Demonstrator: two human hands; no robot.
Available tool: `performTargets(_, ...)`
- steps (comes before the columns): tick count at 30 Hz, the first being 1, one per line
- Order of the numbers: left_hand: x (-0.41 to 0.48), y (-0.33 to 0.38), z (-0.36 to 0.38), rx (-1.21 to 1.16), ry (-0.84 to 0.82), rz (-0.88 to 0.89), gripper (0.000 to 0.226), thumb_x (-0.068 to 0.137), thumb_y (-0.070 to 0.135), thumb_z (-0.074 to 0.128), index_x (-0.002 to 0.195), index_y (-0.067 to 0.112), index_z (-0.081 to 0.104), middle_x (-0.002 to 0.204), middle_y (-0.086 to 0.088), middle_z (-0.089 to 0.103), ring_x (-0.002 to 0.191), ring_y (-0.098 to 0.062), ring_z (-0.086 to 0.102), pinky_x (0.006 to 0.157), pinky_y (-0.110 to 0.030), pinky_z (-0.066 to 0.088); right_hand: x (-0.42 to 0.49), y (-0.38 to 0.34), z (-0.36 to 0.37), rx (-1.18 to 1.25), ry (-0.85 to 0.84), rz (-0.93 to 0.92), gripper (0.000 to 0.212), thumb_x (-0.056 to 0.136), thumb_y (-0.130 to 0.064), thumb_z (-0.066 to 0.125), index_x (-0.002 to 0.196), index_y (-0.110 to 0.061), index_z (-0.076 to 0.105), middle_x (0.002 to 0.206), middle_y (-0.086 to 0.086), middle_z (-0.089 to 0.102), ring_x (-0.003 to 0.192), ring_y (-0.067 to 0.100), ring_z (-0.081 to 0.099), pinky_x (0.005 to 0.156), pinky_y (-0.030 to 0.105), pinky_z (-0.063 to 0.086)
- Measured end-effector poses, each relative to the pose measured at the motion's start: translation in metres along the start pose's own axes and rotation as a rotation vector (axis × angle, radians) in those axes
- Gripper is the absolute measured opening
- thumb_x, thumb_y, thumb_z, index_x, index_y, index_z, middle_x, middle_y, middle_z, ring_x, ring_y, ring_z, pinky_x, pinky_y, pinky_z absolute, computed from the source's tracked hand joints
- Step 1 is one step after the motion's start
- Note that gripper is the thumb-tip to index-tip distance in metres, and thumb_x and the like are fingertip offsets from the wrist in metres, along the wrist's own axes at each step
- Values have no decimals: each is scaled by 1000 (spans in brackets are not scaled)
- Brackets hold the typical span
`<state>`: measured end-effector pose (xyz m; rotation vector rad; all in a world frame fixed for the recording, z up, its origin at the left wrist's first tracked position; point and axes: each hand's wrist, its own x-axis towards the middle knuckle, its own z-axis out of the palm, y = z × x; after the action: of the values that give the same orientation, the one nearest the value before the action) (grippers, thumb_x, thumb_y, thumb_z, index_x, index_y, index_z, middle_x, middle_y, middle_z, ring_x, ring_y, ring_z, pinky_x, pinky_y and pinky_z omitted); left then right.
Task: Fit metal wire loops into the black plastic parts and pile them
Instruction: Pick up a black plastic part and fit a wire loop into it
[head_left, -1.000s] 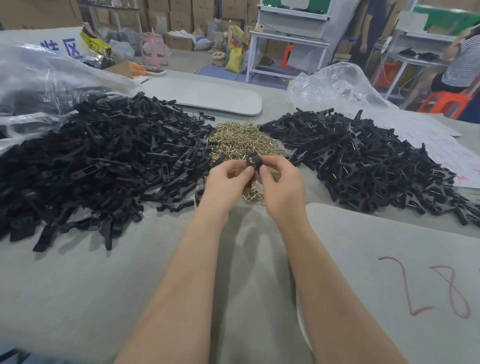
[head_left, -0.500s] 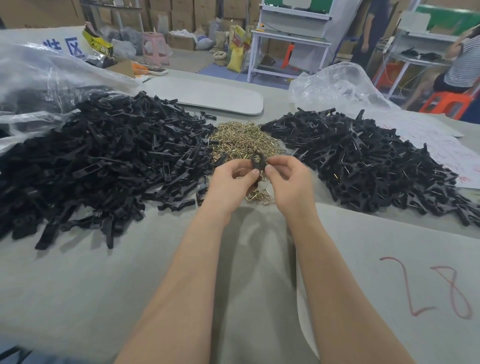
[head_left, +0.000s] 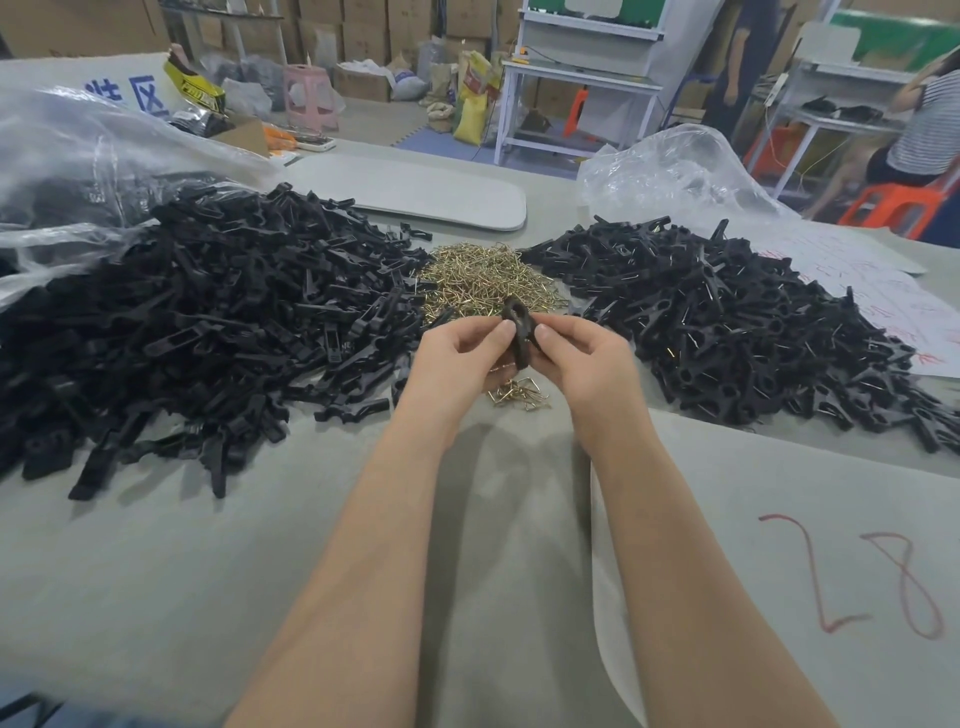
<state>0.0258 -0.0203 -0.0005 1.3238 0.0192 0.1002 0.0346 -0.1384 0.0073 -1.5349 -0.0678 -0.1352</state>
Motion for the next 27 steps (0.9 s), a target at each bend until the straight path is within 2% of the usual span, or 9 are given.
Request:
performTargets(4,1,1,-2,-6,-53,-49,19,91,20,62,109,14,63,80,5,63,72,-4,62,71,-20,53,-1,-3,-2,220,-110,131,16,93,2,50,93,-5,64,76,6,67,67,11,61,69,18,54)
performTargets(6,1,2,-2,-36,-103,-70,11,91,16,61,101,13,65,80,2,64,73,-6,62,76,-21,54,0,-4,-1,306,-66,192,11,91,3,53,89,-6,60,68,4,66,57,8,62,60,15,53)
performTargets(9,1,2,0,-132,-20,-88,6,90,8,60,91,9,66,86,-6,66,73,-7,65,75,-16,54,2,-2,-1,299,19,198,9,91,-7,59,99,-5,53,73,6,69,62,10,68,62,18,55)
performTargets(12,5,4,-7,-375,136,-111,9,88,2,61,97,0,64,90,-10,68,79,-10,67,73,-14,53,5,9,-5,-381,53,-4,29,89,-24,64,111,-7,57,96,6,67,87,19,67,81,33,55)
performTargets(14,7,7,-14,-595,195,-159,19,87,1,62,104,-7,62,93,-13,68,85,-14,68,68,-14,55,5,18,-6,-878,-51,-33,40,85,-36,66,117,-13,60,112,7,60,103,24,59,94,39,46)
performTargets(16,7,10,-18,-732,212,-219,12,86,1,62,95,-7,64,93,-14,67,87,-17,68,62,-14,55,3,27,-2,-1103,-149,-6,43,83,-40,66,119,-18,60,117,10,55,109,27,53,97,37,42)
performTargets(21,5,12,-16,-880,202,-278,16,89,2,59,100,-9,61,106,-19,63,110,-24,63,74,-20,56,0,35,16,-960,-104,-147,17,87,-25,64,100,-15,60,91,3,61,89,22,54,73,26,35)
performTargets(24,6,11,-18,-933,175,-278,18,91,10,59,100,-5,61,96,-13,64,94,-17,64,78,-25,57,3,32,14,-726,-9,-123,3,89,-22,63,88,-19,62,79,-3,62,81,18,59,72,21,40)
performTargets(27,5,9,-17,-913,194,-330,16,90,18,62,91,3,61,84,-5,59,74,-9,55,73,-21,52,5,29,10,-522,41,-67,12,89,-14,62,80,-21,60,83,7,68,84,26,65,85,40,52)
